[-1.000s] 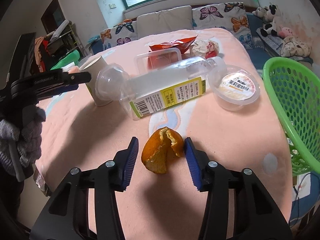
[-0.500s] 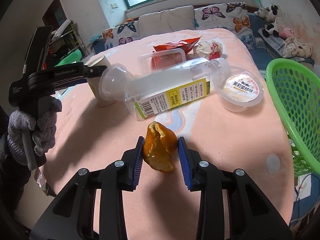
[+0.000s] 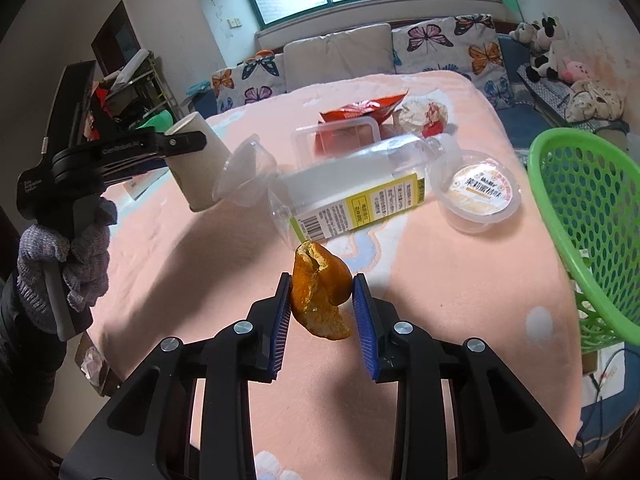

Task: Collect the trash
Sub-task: 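Carry the orange peel with the right tool into the basket and release while the left tool holds the cup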

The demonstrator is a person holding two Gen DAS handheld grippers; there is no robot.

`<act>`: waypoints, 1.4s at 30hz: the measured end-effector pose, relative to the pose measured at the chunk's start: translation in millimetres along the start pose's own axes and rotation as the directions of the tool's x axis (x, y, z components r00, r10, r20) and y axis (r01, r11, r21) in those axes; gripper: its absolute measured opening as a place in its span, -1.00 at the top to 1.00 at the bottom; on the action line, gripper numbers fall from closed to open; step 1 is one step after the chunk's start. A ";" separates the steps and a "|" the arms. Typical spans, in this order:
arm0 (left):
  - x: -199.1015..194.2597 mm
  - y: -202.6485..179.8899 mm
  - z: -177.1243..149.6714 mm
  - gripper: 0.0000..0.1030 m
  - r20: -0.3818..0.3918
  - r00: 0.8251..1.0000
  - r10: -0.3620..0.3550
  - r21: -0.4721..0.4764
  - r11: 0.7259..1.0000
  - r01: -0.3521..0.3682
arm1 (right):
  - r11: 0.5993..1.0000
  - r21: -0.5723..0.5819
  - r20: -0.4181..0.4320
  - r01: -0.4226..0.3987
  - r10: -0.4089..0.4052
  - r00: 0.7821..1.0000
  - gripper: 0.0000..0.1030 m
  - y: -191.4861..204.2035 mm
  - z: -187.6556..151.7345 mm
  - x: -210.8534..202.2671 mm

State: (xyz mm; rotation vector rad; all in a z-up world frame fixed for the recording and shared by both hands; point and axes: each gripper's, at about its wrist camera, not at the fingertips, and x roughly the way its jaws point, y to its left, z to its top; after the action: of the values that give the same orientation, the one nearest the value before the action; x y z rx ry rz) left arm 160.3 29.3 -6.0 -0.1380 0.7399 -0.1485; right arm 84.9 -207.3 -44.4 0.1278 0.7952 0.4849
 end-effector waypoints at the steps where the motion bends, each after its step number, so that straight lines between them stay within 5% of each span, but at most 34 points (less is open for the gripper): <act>1: -4.9 -1.5 0.9 -0.08 0.008 1.000 -0.001 0.005 1.000 0.001 | 1.000 0.002 0.004 -0.001 0.001 1.000 0.39 0.1 0.0 -1.7; 25: -52.5 -36.9 21.8 -0.07 0.090 0.996 -0.019 0.062 0.998 0.014 | 0.995 0.068 0.092 0.069 -0.075 0.993 0.39 -31.7 5.5 -46.4; 42: -29.4 -130.5 26.3 -0.07 0.029 0.981 -0.193 0.169 0.968 0.186 | 0.953 0.162 0.105 0.256 -0.275 0.956 0.39 -117.9 12.8 -81.1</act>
State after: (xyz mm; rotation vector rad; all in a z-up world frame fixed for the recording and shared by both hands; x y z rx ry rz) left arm 145.5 -91.4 55.8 -0.0529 0.6651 -0.3872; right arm 89.1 -348.1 -16.5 0.1830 0.7104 0.1604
